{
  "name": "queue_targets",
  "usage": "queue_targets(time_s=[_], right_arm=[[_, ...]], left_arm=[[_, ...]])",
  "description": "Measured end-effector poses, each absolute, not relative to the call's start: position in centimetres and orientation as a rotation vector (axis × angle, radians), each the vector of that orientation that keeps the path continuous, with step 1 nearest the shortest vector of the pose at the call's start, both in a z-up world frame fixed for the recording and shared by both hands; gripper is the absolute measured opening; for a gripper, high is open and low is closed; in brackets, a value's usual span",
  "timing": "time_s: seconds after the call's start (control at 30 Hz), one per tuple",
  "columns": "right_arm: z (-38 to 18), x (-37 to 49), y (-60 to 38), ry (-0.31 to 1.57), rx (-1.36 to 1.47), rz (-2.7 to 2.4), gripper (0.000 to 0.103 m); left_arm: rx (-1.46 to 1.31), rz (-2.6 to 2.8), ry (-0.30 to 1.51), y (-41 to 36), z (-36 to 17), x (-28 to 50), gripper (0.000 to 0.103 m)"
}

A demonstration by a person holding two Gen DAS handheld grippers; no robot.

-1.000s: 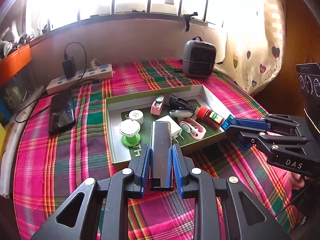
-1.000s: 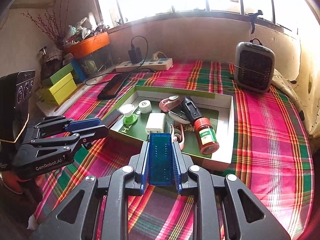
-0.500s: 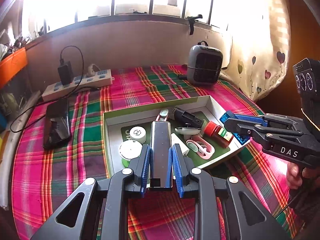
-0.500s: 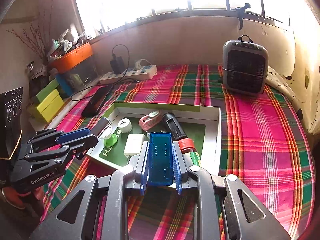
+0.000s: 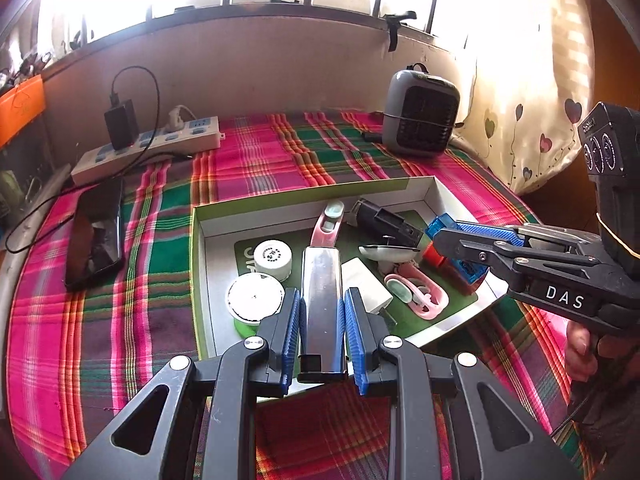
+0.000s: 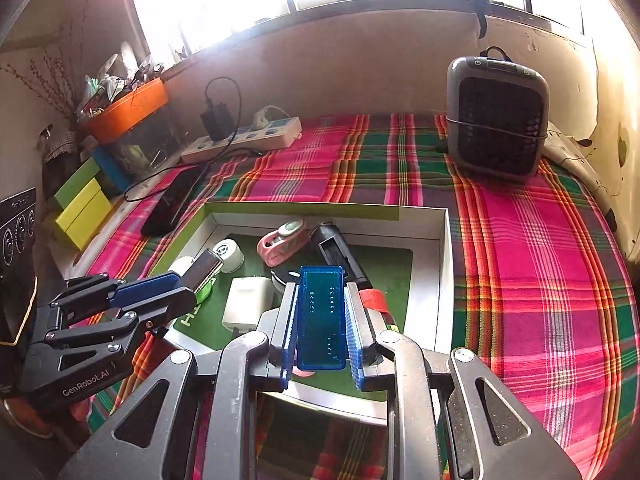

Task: Organize rigid objects
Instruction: 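Carry the grey bar with the left gripper into the tray while the right carries the blue box there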

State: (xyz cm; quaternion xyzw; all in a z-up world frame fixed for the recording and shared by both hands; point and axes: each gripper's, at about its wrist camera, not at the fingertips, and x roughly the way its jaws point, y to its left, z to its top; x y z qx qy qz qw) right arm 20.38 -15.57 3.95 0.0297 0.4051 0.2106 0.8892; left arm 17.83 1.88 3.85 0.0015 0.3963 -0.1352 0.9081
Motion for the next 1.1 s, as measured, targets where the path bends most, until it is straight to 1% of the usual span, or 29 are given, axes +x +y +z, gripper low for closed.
queue_targets(time_s=[0.23,0.67,1.1], right_arm=[[3.1,21.0,-15.6,0.850,0.053,0.418,0.022],[3.0,21.1,-13.9,0.803,-0.074,0.382,0.023],[2.9,21.3,-13.6,0.791,-0.088,0.383,0.023]], left_arm=[[-0.004,-0.273,0.831,2.0,3.2,18.3,0.022],[-0.026,-0.274,0.846,2.2,2.6,18.8,0.022],[-0.039,-0.279,0.856,2.3,2.3,19.0,0.022]])
